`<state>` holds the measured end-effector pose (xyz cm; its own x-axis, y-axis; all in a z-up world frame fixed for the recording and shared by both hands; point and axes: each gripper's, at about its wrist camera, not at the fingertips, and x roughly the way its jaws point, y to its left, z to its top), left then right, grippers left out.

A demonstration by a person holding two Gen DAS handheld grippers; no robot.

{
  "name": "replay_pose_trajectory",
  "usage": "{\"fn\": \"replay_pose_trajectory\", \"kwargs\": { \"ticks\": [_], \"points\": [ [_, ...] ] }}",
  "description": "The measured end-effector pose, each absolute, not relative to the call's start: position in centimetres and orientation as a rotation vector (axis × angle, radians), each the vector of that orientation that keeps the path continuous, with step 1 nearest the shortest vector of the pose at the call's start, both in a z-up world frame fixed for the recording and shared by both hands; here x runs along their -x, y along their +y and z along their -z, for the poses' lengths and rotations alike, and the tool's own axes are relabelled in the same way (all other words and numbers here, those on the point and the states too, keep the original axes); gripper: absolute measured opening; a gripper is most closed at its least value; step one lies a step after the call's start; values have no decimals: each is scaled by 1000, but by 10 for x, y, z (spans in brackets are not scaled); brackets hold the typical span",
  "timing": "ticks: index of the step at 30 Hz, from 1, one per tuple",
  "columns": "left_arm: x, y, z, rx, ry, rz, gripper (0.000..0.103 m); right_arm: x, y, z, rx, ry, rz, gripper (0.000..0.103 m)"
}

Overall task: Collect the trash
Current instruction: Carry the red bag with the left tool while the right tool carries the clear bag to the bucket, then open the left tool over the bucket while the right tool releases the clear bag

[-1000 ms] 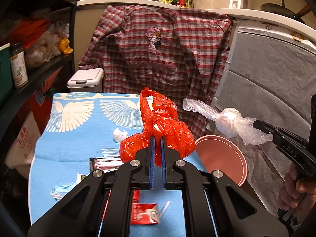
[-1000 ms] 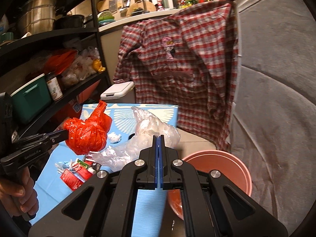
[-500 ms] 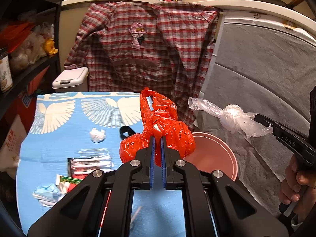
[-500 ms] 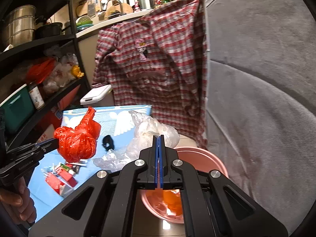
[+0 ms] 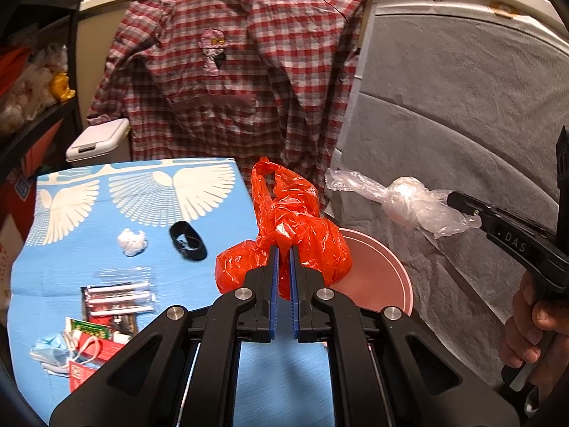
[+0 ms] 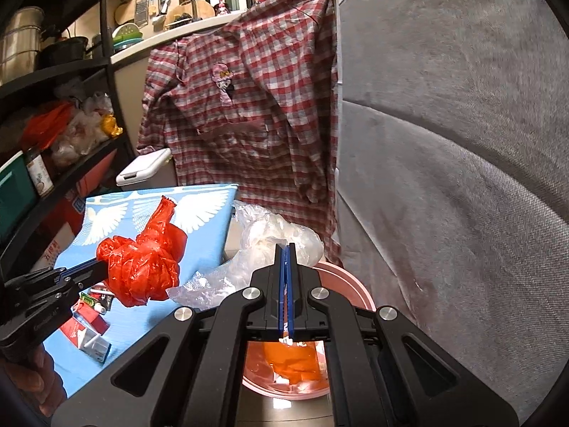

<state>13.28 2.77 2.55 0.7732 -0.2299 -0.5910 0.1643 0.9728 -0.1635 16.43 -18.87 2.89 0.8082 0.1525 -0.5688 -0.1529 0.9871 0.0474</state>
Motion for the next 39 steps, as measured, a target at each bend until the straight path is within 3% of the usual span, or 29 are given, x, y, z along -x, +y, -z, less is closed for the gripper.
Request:
{"fn": "replay_pose_trajectory", "kwargs": {
  "ticks": [29, 34, 35, 37, 39],
  "points": [
    [-160, -25, 6, 74, 741, 282, 6, -187, -204, -8, -28, 701, -101, 1],
    [-165, -27, 9, 72, 748, 279, 9, -191, -205, -5, -38, 718, -102, 6],
    [-166, -27, 9, 73, 749, 279, 13, -191, -205, -5, -40, 719, -101, 8],
    [-166, -25, 7, 80, 746, 275, 19, -191, -205, -5, -43, 716, -93, 19],
    [-166, -23, 6, 88, 742, 272, 21, -190, -206, -6, -47, 708, -90, 23]
  ]
}}
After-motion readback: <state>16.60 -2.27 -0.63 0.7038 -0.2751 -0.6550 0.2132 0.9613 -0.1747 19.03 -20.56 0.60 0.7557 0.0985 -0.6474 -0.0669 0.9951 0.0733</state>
